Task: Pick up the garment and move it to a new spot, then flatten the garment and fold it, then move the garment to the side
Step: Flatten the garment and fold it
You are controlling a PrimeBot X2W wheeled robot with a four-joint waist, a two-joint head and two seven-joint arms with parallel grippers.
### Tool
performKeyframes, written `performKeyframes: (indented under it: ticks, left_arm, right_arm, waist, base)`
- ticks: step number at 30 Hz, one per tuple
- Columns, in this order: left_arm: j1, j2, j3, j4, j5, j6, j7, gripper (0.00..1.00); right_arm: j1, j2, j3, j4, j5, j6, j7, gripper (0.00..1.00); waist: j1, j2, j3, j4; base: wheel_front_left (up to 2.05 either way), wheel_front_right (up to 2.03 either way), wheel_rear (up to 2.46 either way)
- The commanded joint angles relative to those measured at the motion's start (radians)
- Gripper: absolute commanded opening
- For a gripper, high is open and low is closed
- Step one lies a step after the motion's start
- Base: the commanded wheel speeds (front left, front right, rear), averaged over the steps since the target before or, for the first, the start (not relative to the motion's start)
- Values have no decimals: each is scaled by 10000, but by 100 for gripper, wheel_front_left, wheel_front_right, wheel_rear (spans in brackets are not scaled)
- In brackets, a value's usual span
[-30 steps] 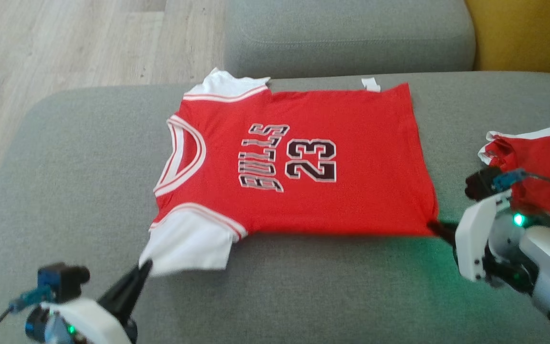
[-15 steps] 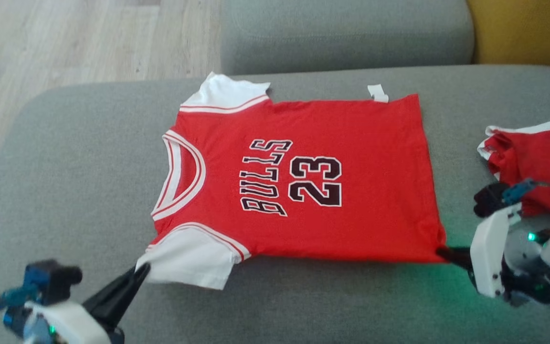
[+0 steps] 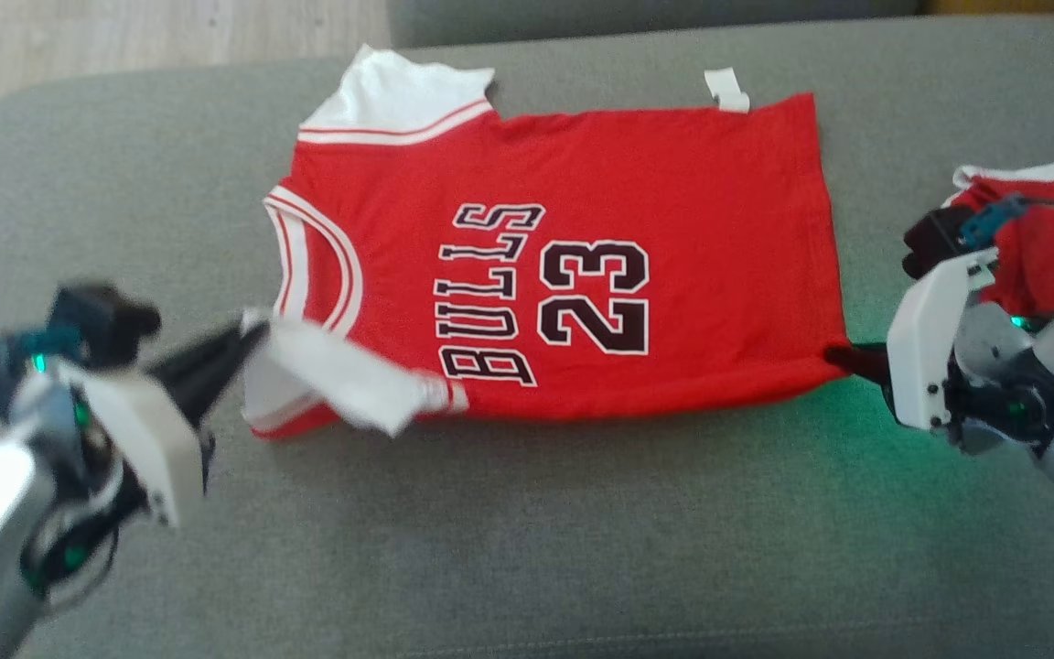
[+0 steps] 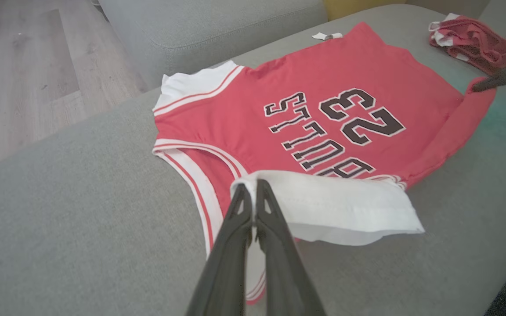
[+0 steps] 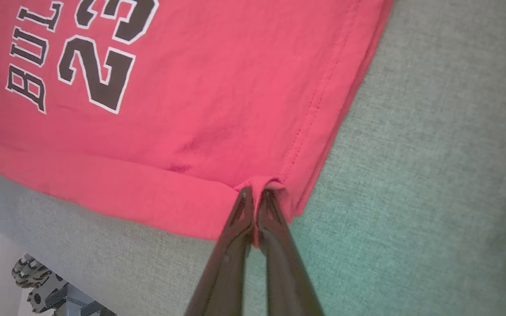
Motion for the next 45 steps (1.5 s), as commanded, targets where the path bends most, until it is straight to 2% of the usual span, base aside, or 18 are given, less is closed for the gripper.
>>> performKeyframes:
  ticks: [1,8,20,21,22,23,24,28,32,37,42,45]
  left_arm:
    - [-998,288,400,41,85,-35,20,0]
    - [-3092,48,-878,1276,458,-61,-89,0]
    - [-5325,-311,-2831,3430,-209,-64,-739,0]
    - [-5451,-359,-2934,3603,-240,-64,-802,35]
    - [-5569,-407,-3028,3782,-249,-64,-870,71]
    - [-5569,-407,-3028,3782,-249,-64,-870,71]
    - [-5765,-521,-3145,4153,-249,-64,-1058,100]
    - [-5912,-838,-3009,4787,-336,-48,-1596,100]
    - [-5909,-1302,-2721,5464,-474,214,-2409,100]
    - [-5682,-1766,-2127,5708,-820,693,-3501,100]
    - [-4960,-2352,-688,5346,-1617,1498,-3909,100]
    - [-4183,-2728,646,4363,-1404,1891,-3925,100]
  right_arm:
    - [-359,-27,-213,-42,-135,-9,40,0]
    - [-926,501,-415,545,-418,-9,34,0]
    - [-1429,1031,-300,926,-793,-9,-216,0]
    - [-1496,1033,-300,897,-886,-9,-418,100]
    - [-1555,1041,-311,907,-975,-9,-632,100]
    - [-1555,1041,-311,907,-975,-9,-632,100]
    - [-1619,1055,-322,924,-1045,-9,-948,100]
    - [-1691,1086,-603,1054,-1006,-9,-1766,100]
    - [-1561,1196,-985,1048,-755,-9,-2847,100]
    - [-1421,1181,-1367,939,-1039,-9,-4803,100]
    - [-989,1530,-2076,991,-1269,-9,-6953,100]
    - [-444,1938,-2516,1004,-1368,-9,-8050,100]
  waist:
    - [1,0,225,-93]
    - [1,0,744,-256]
    - [1,0,1124,-487]
    - [1,0,1155,-491]
    - [1,0,1182,-491]
    - [1,0,1182,-491]
    - [1,0,1203,-474]
    - [1,0,1150,-421]
    - [1,0,959,-381]
    - [1,0,554,-384]
    - [1,0,-54,-373]
    - [1,0,-416,-400]
  base:
    - [0,0,0]
    - [0,0,0]
    - [0,0,0]
    - [0,0,0]
    - [0,0,0]
    - [0,0,0]
    - [0,0,0]
    - [0,0,0]
    - [0,0,0]
    - [0,0,0]
    - [0,0,0]
    - [0,0,0]
